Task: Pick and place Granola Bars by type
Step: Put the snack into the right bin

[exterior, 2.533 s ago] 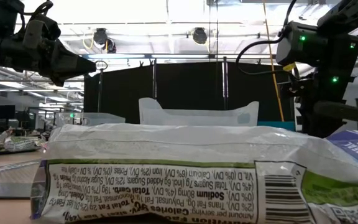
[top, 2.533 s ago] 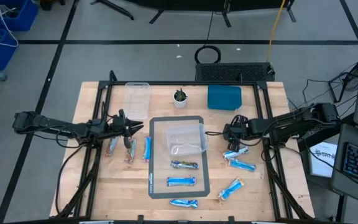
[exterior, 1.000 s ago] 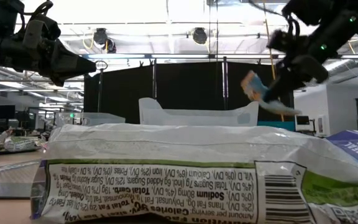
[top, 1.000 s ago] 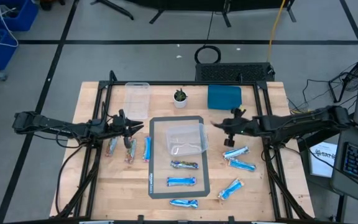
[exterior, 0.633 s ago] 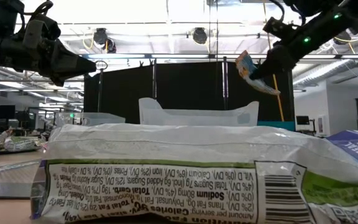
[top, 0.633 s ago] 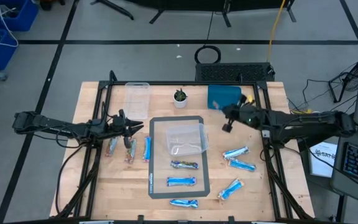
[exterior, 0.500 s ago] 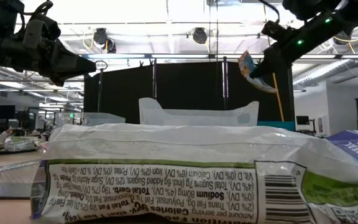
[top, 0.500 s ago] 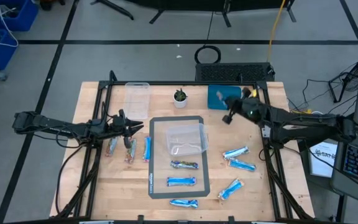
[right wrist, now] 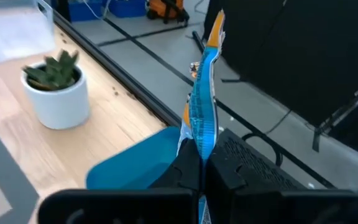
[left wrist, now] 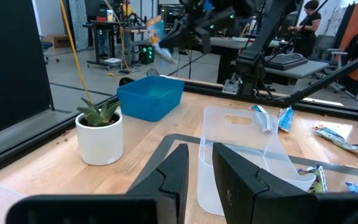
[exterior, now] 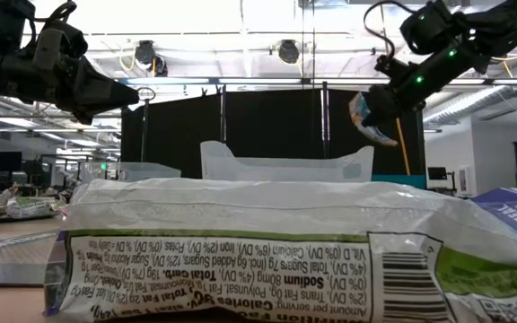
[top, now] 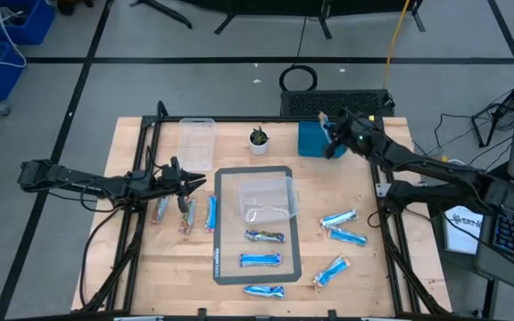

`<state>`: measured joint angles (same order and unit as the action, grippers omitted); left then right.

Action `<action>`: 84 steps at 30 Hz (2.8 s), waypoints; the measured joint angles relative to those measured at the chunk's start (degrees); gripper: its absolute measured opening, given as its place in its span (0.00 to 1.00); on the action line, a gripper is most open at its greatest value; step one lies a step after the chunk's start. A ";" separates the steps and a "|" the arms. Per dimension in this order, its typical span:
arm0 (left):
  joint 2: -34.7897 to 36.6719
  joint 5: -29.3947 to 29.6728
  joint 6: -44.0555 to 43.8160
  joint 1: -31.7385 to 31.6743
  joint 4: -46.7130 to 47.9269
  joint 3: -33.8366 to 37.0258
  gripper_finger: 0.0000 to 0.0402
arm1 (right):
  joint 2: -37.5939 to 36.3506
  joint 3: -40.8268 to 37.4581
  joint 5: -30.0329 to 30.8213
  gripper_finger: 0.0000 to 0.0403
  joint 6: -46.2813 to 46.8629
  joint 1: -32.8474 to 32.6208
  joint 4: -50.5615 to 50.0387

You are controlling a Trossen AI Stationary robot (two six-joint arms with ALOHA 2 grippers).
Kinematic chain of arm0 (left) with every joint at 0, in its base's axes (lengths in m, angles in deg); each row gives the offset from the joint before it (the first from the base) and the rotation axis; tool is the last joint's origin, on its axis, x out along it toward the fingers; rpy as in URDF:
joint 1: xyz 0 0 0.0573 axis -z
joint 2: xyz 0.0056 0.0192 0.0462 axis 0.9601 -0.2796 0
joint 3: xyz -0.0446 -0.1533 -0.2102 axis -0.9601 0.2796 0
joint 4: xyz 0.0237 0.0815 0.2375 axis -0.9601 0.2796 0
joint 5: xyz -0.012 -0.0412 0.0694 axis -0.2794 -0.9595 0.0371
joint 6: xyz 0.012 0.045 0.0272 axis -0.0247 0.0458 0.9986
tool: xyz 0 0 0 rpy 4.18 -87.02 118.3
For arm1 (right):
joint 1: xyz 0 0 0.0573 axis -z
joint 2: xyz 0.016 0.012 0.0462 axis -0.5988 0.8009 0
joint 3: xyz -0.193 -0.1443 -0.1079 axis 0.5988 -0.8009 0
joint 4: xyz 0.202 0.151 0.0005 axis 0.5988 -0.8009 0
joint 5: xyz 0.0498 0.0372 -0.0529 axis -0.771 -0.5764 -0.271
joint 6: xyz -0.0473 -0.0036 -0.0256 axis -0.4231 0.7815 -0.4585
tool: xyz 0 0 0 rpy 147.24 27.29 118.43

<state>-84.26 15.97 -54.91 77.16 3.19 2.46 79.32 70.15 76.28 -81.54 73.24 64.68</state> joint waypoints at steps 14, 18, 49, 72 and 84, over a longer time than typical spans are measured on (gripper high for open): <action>0.02 0.00 -0.01 0.02 0.00 0.00 0.20 | 8.58 0.00 -0.05 0.00 0.00 1.62 -2.52; 0.00 0.00 0.00 0.02 0.00 0.00 0.20 | 10.15 -0.02 -0.11 0.00 -0.11 3.70 -2.54; 0.01 0.00 0.00 0.02 0.01 0.00 0.20 | 12.89 -0.02 -10.43 0.08 2.45 10.33 -2.87; 0.01 0.00 -0.02 0.00 0.02 0.00 0.20 | 12.87 -0.02 -34.06 0.17 7.43 9.04 -0.75; 0.01 0.00 0.00 0.00 0.01 0.00 0.20 | 12.83 -0.02 -58.39 0.12 13.37 -7.38 15.30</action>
<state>-84.25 15.97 -54.91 77.17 3.20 2.46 92.15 70.13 17.89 -68.17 65.86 79.98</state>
